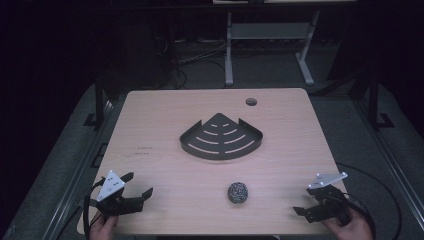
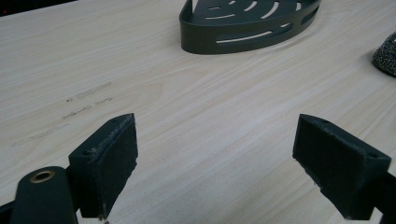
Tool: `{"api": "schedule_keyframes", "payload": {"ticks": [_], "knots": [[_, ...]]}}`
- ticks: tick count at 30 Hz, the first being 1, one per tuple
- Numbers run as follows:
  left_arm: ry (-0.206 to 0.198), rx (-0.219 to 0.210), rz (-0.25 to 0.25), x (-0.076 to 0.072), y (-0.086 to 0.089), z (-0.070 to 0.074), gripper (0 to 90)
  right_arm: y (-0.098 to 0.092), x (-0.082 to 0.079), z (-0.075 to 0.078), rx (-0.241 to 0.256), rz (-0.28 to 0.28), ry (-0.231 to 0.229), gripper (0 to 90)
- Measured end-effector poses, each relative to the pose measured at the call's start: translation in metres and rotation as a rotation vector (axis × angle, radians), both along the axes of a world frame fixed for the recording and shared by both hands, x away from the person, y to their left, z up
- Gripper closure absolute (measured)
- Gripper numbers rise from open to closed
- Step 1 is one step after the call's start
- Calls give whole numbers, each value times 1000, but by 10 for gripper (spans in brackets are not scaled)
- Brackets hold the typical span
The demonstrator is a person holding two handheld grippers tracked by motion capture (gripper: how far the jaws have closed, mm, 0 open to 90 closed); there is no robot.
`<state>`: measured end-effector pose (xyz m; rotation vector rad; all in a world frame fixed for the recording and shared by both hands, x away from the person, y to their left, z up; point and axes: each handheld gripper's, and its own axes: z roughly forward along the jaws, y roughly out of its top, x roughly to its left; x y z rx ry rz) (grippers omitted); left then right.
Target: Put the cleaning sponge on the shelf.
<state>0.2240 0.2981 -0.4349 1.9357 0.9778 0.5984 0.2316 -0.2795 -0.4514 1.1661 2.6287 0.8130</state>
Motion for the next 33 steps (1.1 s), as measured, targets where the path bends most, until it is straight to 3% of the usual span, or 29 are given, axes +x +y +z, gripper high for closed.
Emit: {"api": "schedule_keyframes", "payload": {"ticks": [4, 16, 33], "knots": [[1, 5, -5, 1, -2, 0, 133, 6, -1, 2, -3, 34, -15, 162], [-9, -3, -5, -2, 0, 2, 132, 21, 2, 5, -16, 76, -7, 152], [-13, -7, -8, -1, -1, 2, 133, 49, 9, 13, -48, 190, 1, 151]]}}
